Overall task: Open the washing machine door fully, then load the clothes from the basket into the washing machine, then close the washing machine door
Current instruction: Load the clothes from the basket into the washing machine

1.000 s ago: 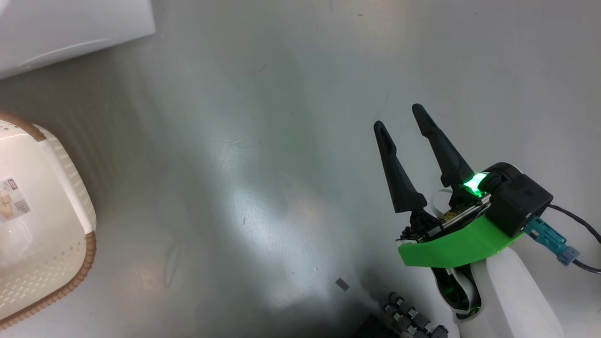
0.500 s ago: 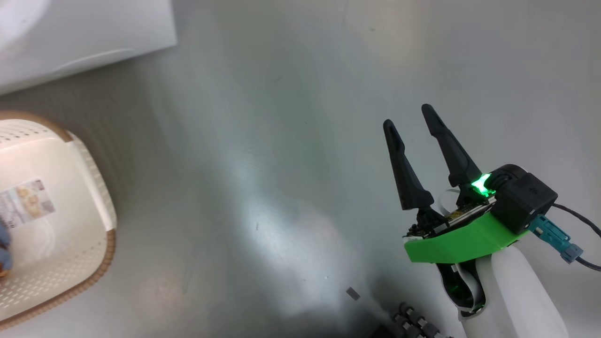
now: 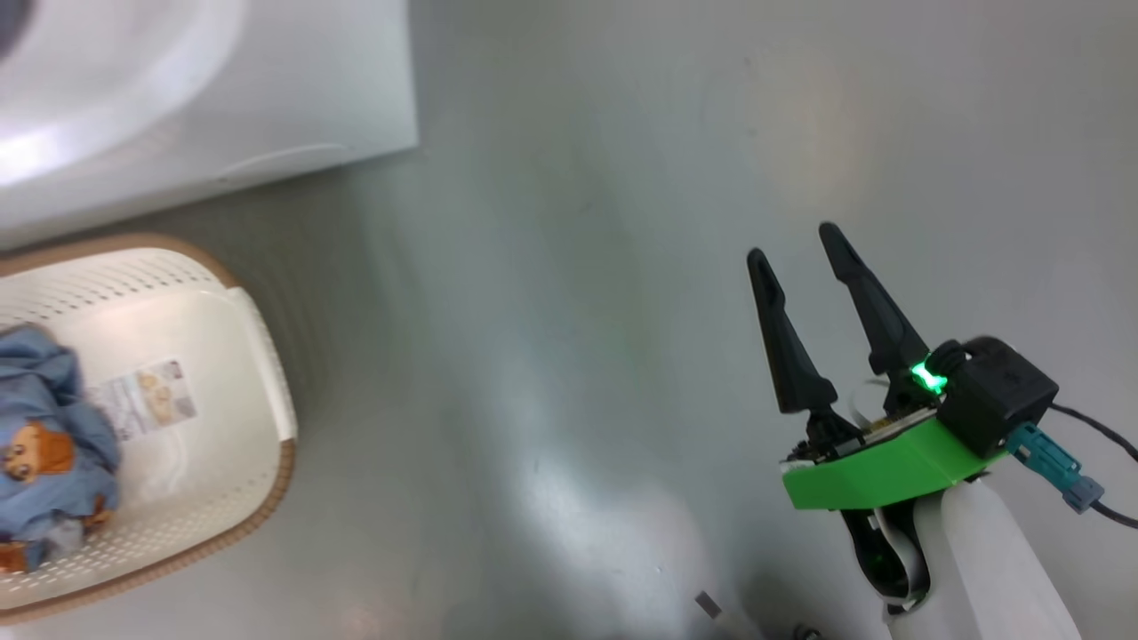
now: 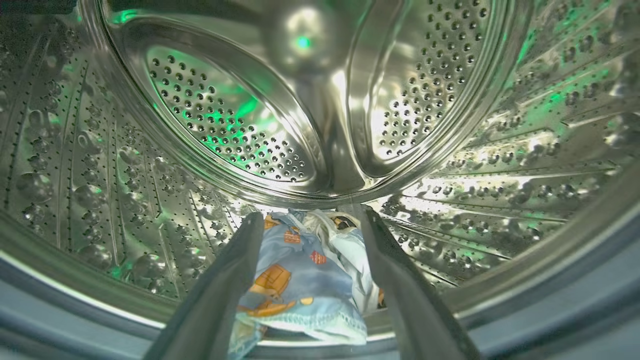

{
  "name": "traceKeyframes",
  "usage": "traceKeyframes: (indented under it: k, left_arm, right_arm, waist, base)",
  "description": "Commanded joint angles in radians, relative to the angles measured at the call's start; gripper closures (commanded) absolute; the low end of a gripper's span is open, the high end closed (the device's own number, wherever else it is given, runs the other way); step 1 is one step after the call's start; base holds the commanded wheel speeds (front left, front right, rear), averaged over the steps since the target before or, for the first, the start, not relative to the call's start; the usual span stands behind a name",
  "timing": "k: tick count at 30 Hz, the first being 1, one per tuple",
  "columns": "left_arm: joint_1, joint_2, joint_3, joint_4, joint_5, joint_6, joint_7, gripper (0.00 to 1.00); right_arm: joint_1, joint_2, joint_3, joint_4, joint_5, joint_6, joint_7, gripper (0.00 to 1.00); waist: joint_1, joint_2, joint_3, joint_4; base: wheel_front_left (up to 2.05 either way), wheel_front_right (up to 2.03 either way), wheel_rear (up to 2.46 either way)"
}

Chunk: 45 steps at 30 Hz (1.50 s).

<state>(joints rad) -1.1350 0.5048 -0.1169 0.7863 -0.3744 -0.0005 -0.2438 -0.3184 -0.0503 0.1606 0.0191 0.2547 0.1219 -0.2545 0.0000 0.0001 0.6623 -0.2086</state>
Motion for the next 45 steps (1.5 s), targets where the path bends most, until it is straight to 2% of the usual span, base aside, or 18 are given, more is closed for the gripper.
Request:
traceKeyframes:
  k: [1,8,16,22,31,45]
  left_arm:
    - [0.066,0.047,0.03,-0.066,-0.013,0.015,-0.011,0.0]
    - [0.313,0.008,0.066,-0.286,-0.029,0.058,-0.017,0.0]
    - [0.684,-0.088,0.093,-0.627,-0.008,0.16,-0.018,0.0]
    - [0.905,-0.153,0.06,-0.782,0.006,0.22,-0.008,0.0]
    - [1.083,-0.209,-0.007,-0.871,0.01,0.257,0.034,0.0]
    - [1.196,-0.231,-0.058,-0.861,0.003,0.255,0.037,0.0]
  right_arm:
    - [0.042,0.0,0.013,-0.016,-0.007,0.009,-0.007,0.0]
    - [0.073,0.0,-0.005,-0.004,-0.027,0.009,-0.007,0.0]
    - [0.108,0.0,-0.025,0.018,-0.059,0.009,-0.005,0.0]
    - [0.139,0.0,-0.043,0.021,-0.08,0.009,0.015,0.0]
    - [0.198,0.0,-0.075,-0.005,-0.101,0.009,0.054,0.0]
    - [0.293,0.0,-0.088,-0.067,-0.115,0.009,0.115,0.0]
  waist:
    - [0.0,-0.0001,-0.047,0.038]
    - [0.0,-0.0001,-0.112,0.073]
    - [0.0,-0.0001,-0.21,0.115]
    - [0.0,-0.0001,-0.293,0.144]
    - [0.0,-0.0001,-0.401,0.183]
    - [0.0,-0.0001,-0.535,0.22]
  base:
    - [0.0,0.0,0.0]
    - [0.0,0.0,0.0]
    - [0.0,0.0,0.0]
    - [0.0,0.0,0.0]
    - [0.0,0.0,0.0]
    - [0.0,0.0,0.0]
